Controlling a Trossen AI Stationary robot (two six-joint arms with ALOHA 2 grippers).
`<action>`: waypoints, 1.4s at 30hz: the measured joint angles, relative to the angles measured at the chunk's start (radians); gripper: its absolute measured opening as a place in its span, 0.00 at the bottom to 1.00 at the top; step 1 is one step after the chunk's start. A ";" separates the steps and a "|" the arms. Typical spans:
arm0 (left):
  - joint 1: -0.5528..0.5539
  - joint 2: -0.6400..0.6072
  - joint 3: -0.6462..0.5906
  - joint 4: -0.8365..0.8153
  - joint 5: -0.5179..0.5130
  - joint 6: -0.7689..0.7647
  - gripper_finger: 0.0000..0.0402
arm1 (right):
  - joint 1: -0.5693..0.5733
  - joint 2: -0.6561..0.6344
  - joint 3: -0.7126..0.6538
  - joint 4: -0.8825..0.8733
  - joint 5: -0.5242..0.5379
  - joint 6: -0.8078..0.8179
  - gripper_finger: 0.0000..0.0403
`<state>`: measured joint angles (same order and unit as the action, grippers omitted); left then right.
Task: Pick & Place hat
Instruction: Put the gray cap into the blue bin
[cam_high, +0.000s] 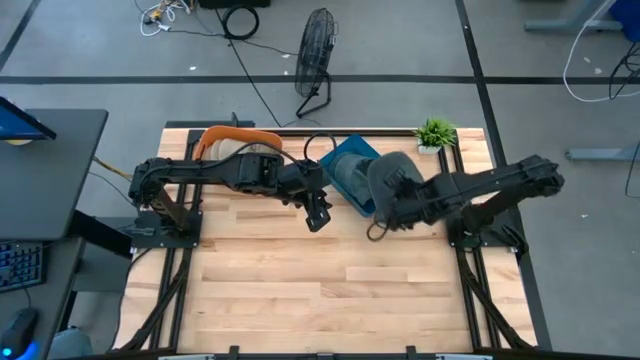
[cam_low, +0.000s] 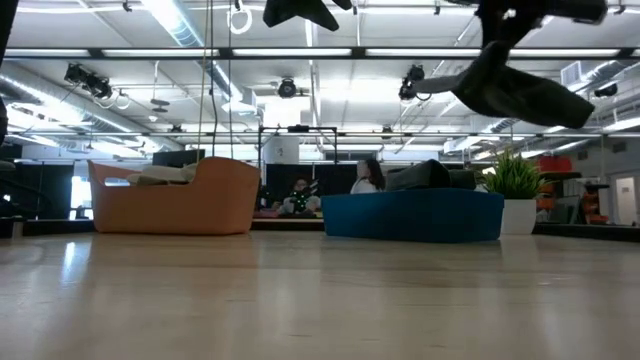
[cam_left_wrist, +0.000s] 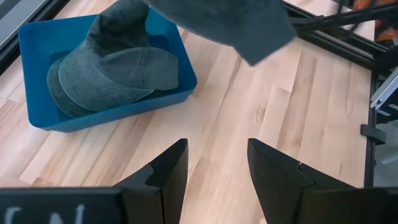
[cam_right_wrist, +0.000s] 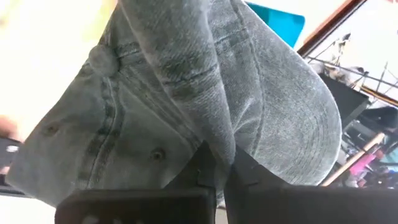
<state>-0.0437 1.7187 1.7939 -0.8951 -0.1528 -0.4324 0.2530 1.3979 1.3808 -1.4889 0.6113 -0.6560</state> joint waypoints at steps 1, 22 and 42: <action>0.000 0.000 0.000 0.000 0.000 0.000 0.42 | -0.022 0.000 0.000 0.013 0.001 -0.023 0.01; 0.000 0.000 0.000 0.006 0.000 -0.001 0.42 | -0.410 0.011 -0.213 0.590 -0.071 -0.763 0.00; 0.001 0.000 0.000 0.006 0.000 -0.001 0.42 | -0.447 0.009 -0.625 1.109 -0.180 -0.958 0.04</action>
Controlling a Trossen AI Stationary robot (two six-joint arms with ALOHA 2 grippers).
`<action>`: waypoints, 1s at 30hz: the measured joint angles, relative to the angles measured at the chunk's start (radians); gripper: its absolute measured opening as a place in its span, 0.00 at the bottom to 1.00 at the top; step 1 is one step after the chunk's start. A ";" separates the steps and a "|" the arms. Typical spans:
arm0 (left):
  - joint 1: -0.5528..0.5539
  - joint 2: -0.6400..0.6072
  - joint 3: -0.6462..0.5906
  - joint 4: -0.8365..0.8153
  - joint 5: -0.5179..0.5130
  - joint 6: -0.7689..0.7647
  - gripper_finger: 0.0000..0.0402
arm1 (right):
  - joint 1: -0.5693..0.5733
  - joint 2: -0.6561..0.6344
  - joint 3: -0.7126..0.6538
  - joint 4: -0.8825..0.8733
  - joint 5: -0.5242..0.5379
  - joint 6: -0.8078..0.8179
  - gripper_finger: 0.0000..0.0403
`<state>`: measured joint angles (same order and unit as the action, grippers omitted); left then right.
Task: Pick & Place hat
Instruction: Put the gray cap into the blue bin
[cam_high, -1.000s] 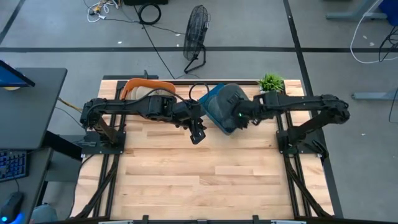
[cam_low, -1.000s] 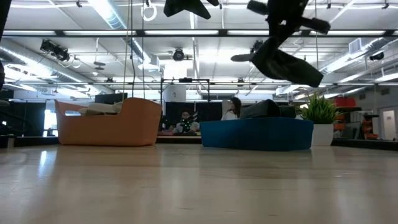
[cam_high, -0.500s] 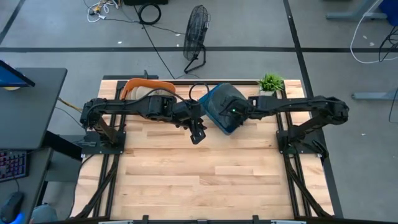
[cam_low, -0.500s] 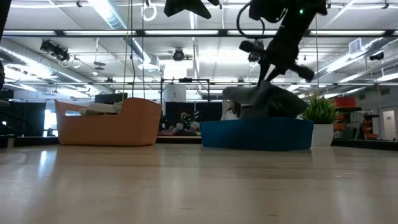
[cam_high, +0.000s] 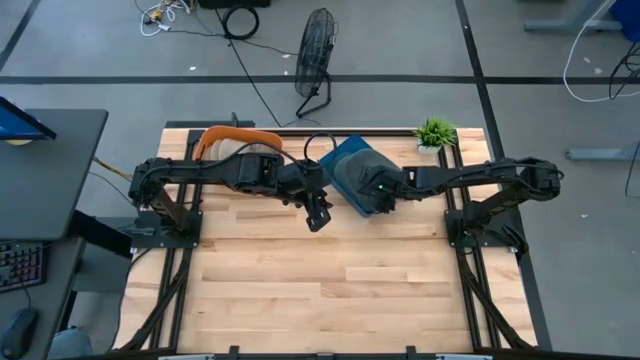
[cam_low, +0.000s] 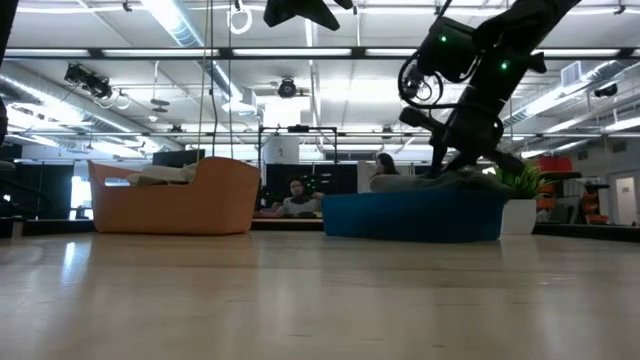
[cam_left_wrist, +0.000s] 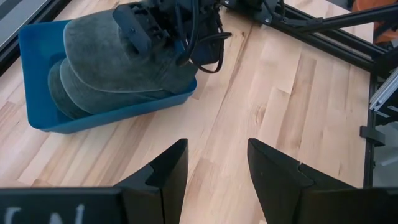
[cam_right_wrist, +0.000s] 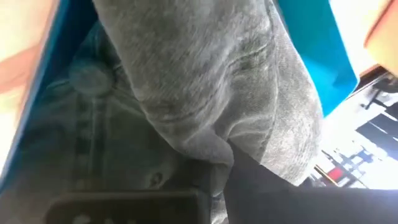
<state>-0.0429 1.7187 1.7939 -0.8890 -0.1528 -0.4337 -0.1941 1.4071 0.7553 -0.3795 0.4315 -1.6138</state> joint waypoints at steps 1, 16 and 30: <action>0.000 0.000 0.000 0.000 0.000 0.000 0.42 | -0.001 0.000 -0.007 0.018 -0.010 0.000 0.05; 0.001 0.000 0.000 0.000 0.000 0.000 0.42 | -0.001 0.001 -0.018 0.064 0.026 0.297 0.22; 0.001 0.000 0.000 -0.001 -0.004 -0.052 0.42 | 0.053 -0.018 0.168 -0.191 0.074 0.518 0.34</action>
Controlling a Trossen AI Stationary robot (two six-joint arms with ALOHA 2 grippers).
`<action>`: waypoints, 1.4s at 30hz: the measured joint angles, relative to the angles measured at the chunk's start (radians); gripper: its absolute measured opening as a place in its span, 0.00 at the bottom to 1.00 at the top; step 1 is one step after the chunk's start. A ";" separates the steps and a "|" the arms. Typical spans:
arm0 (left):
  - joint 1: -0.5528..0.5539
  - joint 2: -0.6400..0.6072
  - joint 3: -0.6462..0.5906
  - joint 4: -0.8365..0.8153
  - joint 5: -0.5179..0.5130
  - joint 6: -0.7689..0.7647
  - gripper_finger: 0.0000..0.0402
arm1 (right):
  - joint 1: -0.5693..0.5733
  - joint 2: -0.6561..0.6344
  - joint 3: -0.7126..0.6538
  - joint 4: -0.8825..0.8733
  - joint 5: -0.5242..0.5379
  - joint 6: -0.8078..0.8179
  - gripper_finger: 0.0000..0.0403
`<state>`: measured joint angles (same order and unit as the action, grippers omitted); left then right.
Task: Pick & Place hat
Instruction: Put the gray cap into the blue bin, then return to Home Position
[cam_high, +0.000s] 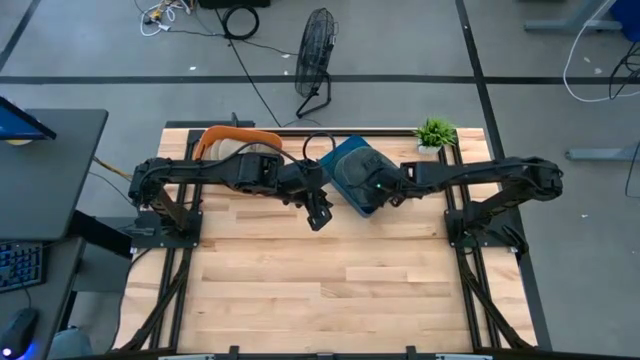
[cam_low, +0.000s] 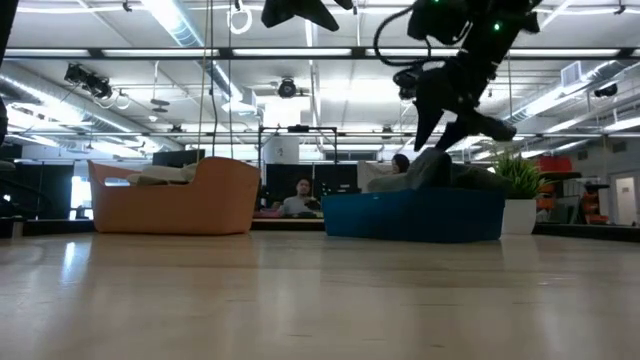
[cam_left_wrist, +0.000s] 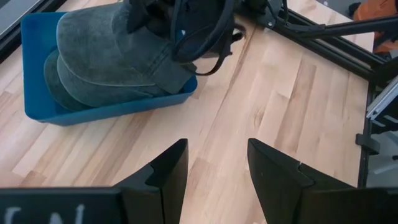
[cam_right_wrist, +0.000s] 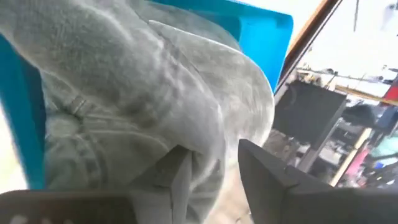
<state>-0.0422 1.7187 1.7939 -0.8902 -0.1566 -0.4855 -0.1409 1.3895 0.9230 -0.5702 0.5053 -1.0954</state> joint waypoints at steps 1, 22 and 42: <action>0.000 -0.003 0.000 -0.002 0.000 -0.001 0.42 | 0.005 0.000 0.019 -0.032 0.001 0.020 0.34; -0.001 -0.236 0.000 -0.058 -0.012 0.253 0.42 | 0.203 -0.014 0.725 -0.617 -0.238 0.808 0.38; -0.001 -0.234 -0.002 -0.285 -0.116 0.235 0.41 | 0.201 -0.431 0.384 -0.416 -0.351 1.067 0.21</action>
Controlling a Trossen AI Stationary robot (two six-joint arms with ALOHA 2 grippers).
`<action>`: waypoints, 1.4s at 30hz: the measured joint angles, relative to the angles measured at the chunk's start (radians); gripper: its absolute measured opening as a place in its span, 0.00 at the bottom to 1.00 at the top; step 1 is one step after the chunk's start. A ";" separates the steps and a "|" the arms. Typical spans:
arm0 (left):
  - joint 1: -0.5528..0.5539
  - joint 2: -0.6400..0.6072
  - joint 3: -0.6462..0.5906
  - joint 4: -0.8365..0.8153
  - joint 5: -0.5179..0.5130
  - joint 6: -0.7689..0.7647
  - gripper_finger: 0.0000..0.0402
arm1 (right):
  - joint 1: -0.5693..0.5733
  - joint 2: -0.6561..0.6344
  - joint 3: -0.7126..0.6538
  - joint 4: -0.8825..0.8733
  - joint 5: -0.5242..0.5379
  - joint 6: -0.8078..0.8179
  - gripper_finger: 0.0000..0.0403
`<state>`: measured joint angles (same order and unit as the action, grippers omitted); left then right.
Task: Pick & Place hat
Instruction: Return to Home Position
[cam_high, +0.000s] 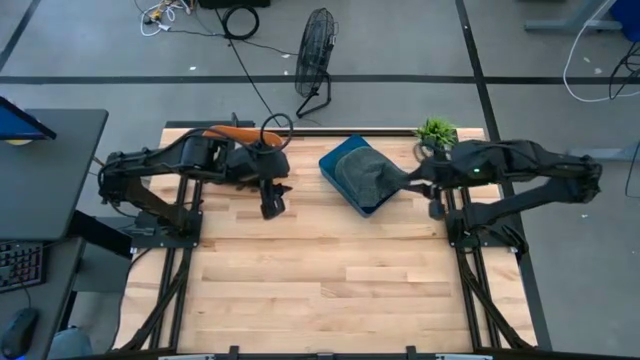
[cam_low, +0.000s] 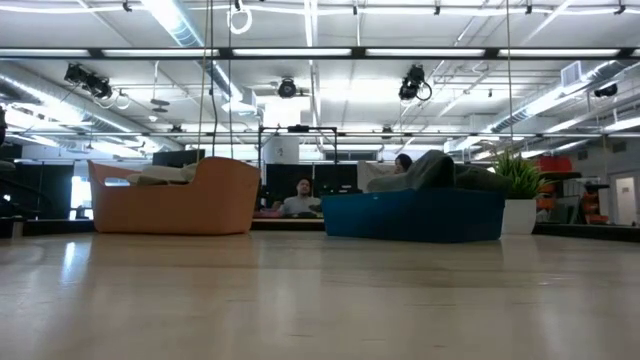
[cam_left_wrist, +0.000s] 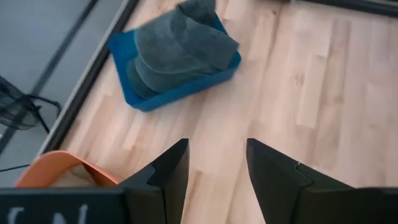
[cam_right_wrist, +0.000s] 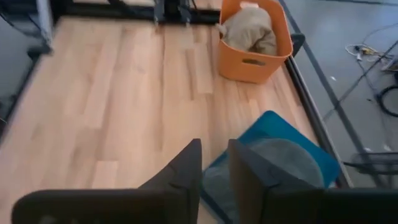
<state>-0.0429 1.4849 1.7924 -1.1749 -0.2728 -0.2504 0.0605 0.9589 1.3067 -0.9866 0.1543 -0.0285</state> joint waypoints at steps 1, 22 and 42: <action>0.000 -0.001 0.000 -0.008 0.009 0.000 0.40 | 0.000 -0.028 -0.023 0.016 -0.009 0.015 0.20; -0.049 -0.390 -0.336 0.241 -0.055 -0.055 0.14 | 0.000 -0.483 -0.339 0.258 -0.137 0.124 0.15; 0.184 -0.780 -1.226 1.067 0.234 -0.161 0.02 | -0.001 -0.748 -0.590 0.431 -0.111 0.172 0.15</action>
<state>0.1412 0.7044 0.5666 -0.1076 -0.0391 -0.4114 0.0597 0.2109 0.7171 -0.5552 0.0432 0.1436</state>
